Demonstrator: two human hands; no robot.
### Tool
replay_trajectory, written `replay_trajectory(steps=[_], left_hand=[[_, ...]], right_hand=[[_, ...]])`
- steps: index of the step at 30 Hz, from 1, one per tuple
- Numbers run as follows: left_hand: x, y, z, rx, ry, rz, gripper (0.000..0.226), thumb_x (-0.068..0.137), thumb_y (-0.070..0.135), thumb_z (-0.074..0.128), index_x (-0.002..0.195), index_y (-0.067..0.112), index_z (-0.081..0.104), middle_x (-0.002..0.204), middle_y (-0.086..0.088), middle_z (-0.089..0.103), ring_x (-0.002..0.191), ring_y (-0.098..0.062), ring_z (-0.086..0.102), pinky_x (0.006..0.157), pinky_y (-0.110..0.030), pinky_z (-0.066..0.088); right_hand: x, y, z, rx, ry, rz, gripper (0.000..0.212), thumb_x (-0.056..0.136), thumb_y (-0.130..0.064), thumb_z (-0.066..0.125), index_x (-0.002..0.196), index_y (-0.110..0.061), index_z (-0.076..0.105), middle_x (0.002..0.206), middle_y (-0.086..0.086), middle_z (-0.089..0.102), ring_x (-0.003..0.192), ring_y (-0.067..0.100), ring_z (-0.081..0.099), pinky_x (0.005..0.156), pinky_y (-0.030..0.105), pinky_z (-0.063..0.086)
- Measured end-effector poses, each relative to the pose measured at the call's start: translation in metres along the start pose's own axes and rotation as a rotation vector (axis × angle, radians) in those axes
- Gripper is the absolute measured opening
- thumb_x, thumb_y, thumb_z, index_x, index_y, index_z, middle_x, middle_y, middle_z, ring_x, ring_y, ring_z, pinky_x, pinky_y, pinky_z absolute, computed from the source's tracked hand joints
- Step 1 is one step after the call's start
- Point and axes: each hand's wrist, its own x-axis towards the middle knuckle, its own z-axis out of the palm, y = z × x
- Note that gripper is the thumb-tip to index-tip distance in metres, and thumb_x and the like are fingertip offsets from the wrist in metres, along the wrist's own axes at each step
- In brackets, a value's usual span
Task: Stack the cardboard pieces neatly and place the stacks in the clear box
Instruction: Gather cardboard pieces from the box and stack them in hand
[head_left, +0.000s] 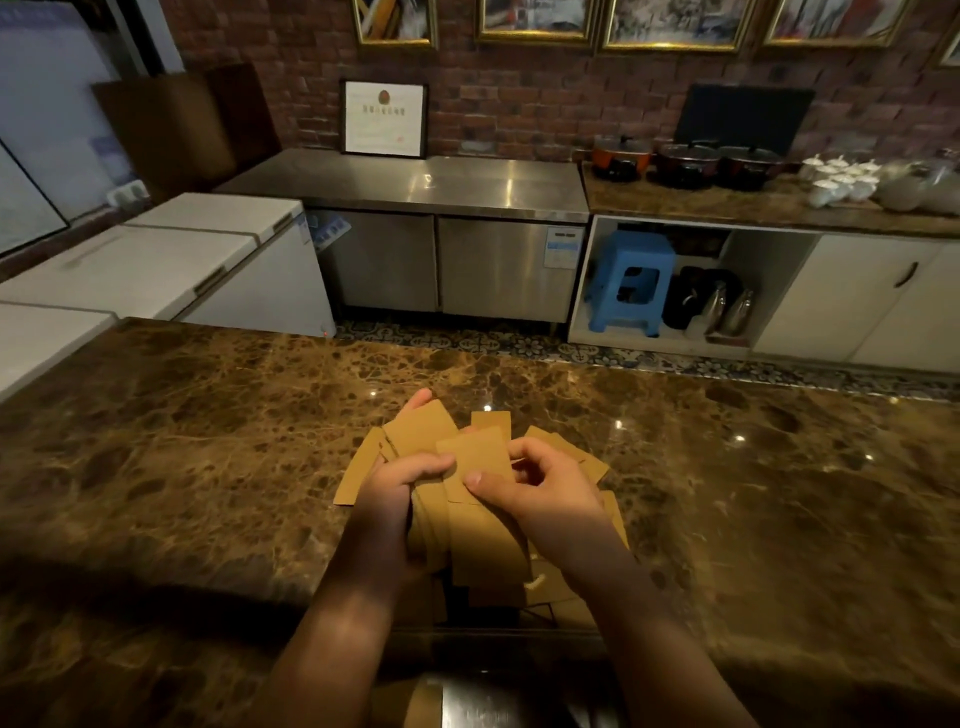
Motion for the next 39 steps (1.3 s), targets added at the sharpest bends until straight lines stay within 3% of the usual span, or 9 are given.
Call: replay_trajectory(steps=[11, 16, 19, 22, 24, 27, 29, 34, 39], left_hand=[[0.006, -0.003, 0.003, -0.177, -0.001, -0.106, 0.041, 0.091, 0.039, 0.058, 0.131, 0.032, 0.061, 0.120, -0.018, 0.071, 0.103, -0.035, 0.071, 0.069, -0.040, 0.060], [0.012, -0.008, -0.002, -0.253, -0.038, -0.114, 0.047, 0.087, 0.024, 0.059, 0.134, 0.029, 0.058, 0.118, -0.021, 0.071, 0.099, -0.036, 0.072, 0.070, -0.042, 0.060], [0.017, -0.008, -0.009, -0.264, 0.031, -0.112, 0.046, 0.084, 0.030, 0.061, 0.130, 0.030, 0.060, 0.099, -0.014, 0.074, 0.074, -0.026, 0.073, 0.060, -0.039, 0.060], [0.020, -0.006, -0.019, -0.352, 0.085, -0.139, 0.040, 0.084, 0.041, 0.062, 0.122, 0.028, 0.061, 0.092, -0.010, 0.071, 0.073, -0.024, 0.069, 0.063, -0.042, 0.060], [0.024, -0.003, -0.028, -0.413, 0.138, -0.177, 0.042, 0.081, 0.047, 0.065, 0.118, 0.027, 0.061, 0.093, -0.008, 0.067, 0.074, -0.023, 0.066, 0.066, -0.043, 0.058], [0.028, 0.006, -0.035, -0.453, 0.144, -0.249, 0.030, 0.079, 0.045, 0.067, 0.099, 0.023, 0.074, 0.090, -0.008, 0.067, 0.076, -0.024, 0.065, 0.069, -0.044, 0.059], [0.030, 0.009, -0.035, -0.449, 0.154, -0.266, 0.024, 0.079, 0.040, 0.068, 0.090, 0.023, 0.080, 0.091, -0.011, 0.068, 0.081, -0.026, 0.066, 0.072, -0.048, 0.059], [0.036, 0.005, -0.030, -0.497, 0.085, -0.276, 0.046, 0.085, 0.042, 0.063, 0.128, 0.028, 0.061, 0.110, -0.021, 0.066, 0.088, -0.033, 0.068, 0.077, -0.051, 0.059], [0.039, -0.001, -0.027, -0.499, 0.059, -0.333, 0.044, 0.086, 0.042, 0.065, 0.128, 0.028, 0.062, 0.115, -0.022, 0.065, 0.087, -0.033, 0.067, 0.073, -0.046, 0.059]], right_hand=[[0.014, 0.012, 0.012, -0.313, 0.075, -0.155, 0.056, 0.063, -0.079, 0.059, 0.104, -0.040, 0.060, 0.103, -0.019, 0.043, 0.097, -0.001, 0.049, 0.073, 0.020, 0.043], [0.022, 0.017, 0.026, -0.508, 0.145, -0.254, 0.046, 0.073, -0.077, 0.057, 0.102, -0.042, 0.049, 0.099, -0.024, 0.035, 0.108, 0.009, 0.045, 0.091, 0.032, 0.048], [0.029, 0.013, 0.025, -0.398, 0.059, -0.173, 0.057, 0.069, -0.081, 0.056, 0.107, -0.041, 0.044, 0.106, -0.024, 0.042, 0.105, 0.005, 0.048, 0.087, 0.028, 0.047], [0.044, 0.014, 0.005, -0.110, 0.000, -0.067, 0.043, 0.079, -0.071, 0.057, 0.104, -0.036, 0.055, 0.097, -0.014, 0.065, 0.087, 0.003, 0.061, 0.072, 0.027, 0.052], [0.060, 0.021, -0.017, -0.207, 0.115, -0.111, 0.023, 0.088, -0.056, 0.059, 0.095, -0.034, 0.062, 0.089, -0.012, 0.066, 0.078, 0.003, 0.061, 0.066, 0.023, 0.047], [0.091, 0.035, -0.049, -0.382, 0.201, -0.027, 0.013, 0.093, -0.038, 0.063, 0.099, -0.027, 0.063, 0.097, -0.006, 0.068, 0.089, 0.013, 0.064, 0.070, 0.029, 0.050], [0.108, 0.046, -0.063, -0.585, 0.183, 0.132, 0.037, 0.093, -0.048, 0.060, 0.118, -0.021, 0.060, 0.115, 0.003, 0.069, 0.102, 0.022, 0.064, 0.084, 0.039, 0.053], [0.121, 0.066, -0.064, -1.011, 0.085, 0.418, 0.115, 0.069, -0.088, 0.052, 0.152, -0.012, 0.030, 0.157, 0.019, 0.037, 0.142, 0.042, 0.034, 0.111, 0.055, 0.035], [0.124, 0.071, -0.048, -1.146, 0.121, 0.404, 0.122, 0.059, -0.085, 0.066, 0.151, -0.012, 0.031, 0.158, 0.018, 0.031, 0.144, 0.041, 0.024, 0.113, 0.057, 0.025]])
